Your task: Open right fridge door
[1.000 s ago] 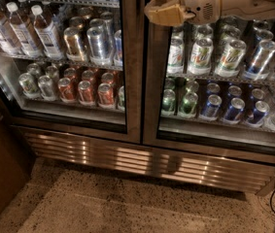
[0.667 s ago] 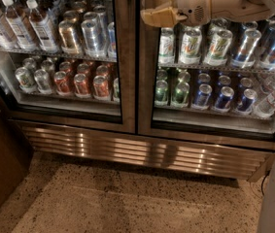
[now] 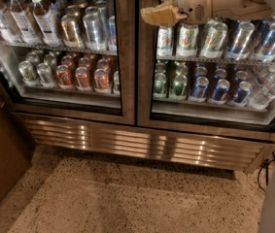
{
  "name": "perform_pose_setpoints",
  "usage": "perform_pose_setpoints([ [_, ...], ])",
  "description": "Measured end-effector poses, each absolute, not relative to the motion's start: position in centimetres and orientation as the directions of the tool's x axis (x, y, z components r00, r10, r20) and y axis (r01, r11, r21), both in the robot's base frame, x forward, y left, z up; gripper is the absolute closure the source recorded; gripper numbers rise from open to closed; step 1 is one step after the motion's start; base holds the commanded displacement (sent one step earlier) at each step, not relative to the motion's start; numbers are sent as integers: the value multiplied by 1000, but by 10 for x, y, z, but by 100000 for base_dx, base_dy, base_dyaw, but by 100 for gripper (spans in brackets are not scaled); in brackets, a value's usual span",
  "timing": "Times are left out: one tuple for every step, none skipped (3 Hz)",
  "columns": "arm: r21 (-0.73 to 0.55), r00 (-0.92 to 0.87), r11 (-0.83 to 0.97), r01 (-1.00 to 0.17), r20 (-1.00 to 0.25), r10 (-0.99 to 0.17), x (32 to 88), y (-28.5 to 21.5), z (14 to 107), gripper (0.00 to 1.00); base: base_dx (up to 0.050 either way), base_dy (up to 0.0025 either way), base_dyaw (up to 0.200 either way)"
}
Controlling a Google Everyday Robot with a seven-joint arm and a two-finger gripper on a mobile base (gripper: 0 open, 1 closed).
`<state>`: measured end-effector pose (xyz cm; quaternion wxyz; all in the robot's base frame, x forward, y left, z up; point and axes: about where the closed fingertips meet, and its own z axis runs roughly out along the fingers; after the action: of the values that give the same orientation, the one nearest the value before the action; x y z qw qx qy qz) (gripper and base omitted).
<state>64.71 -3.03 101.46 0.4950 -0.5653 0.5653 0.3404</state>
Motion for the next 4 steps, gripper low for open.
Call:
perform_pose_setpoints([
  [-175, 129, 129, -976, -944, -302, 647, -30, 1015, 81, 0, 0, 0],
  [-175, 129, 129, -976, -944, -302, 647, -30, 1015, 58, 0, 0, 0],
  [-175, 129, 129, -976, -944, -302, 647, -30, 1015, 35, 0, 0, 0],
  [-175, 130, 128, -976, -944, -303, 650, -32, 1015, 11, 0, 0, 0],
])
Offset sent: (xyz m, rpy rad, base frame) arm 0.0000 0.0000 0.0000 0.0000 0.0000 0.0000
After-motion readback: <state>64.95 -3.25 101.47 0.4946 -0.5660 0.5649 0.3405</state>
